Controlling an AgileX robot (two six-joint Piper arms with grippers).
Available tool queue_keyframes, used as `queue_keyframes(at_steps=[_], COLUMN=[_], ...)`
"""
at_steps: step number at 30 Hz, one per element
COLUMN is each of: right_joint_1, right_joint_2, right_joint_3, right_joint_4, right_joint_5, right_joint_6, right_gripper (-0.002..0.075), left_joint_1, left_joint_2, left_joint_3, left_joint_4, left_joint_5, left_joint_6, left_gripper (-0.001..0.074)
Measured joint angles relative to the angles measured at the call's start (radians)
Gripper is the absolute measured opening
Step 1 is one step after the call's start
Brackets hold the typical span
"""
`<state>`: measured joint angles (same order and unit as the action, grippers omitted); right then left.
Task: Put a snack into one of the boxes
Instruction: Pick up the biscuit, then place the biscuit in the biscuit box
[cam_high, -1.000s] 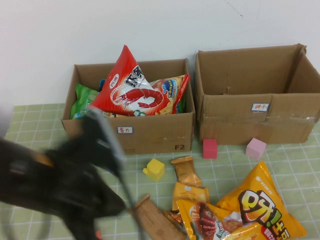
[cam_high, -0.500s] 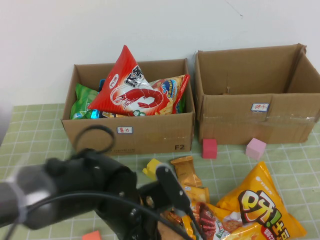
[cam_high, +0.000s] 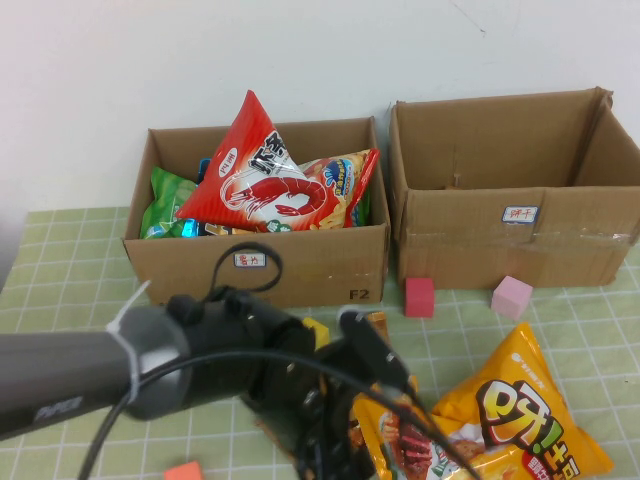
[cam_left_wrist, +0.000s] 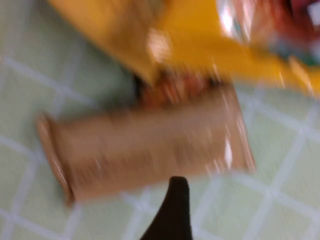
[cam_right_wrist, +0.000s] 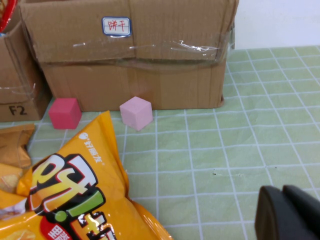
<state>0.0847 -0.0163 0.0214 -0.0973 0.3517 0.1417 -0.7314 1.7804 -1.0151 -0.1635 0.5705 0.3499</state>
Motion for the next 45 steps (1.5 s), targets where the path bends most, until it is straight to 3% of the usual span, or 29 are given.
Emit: queue_keyframes(at_steps=[10, 19, 26, 31, 33, 40, 45], right_joint_1=[0.000, 0.000, 0.000, 0.000, 0.000, 0.000, 0.000], right_joint_2=[0.000, 0.000, 0.000, 0.000, 0.000, 0.000, 0.000], right_joint_3=[0.000, 0.000, 0.000, 0.000, 0.000, 0.000, 0.000], right_joint_4=[0.000, 0.000, 0.000, 0.000, 0.000, 0.000, 0.000], right_joint_5=[0.000, 0.001, 0.001, 0.001, 0.001, 0.001, 0.001], right_joint_6=[0.000, 0.000, 0.000, 0.000, 0.000, 0.000, 0.000], right_gripper=[-0.0002, -0.0002, -0.0002, -0.0002, -0.0002, -0.0002, -0.0002], left_joint_1=[0.000, -0.001, -0.001, -0.001, -0.001, -0.001, -0.001], left_joint_2=[0.204, 0.298, 0.331, 0.337, 0.333, 0.249, 0.187], left_joint_3=[-0.132, -0.226, -0.256, -0.268, -0.292, -0.465, -0.655], left_joint_4=[0.046, 0.104, 0.108, 0.117, 0.127, 0.164, 0.144], left_joint_5=[-0.061, -0.063, -0.061, -0.039, 0.006, 0.208, 0.249], left_joint_6=[0.035, 0.035, 0.028, 0.026, 0.026, 0.021, 0.021], left_gripper=[0.0618, 0.0516, 0.0360, 0.0124, 0.0069, 0.0050, 0.0049])
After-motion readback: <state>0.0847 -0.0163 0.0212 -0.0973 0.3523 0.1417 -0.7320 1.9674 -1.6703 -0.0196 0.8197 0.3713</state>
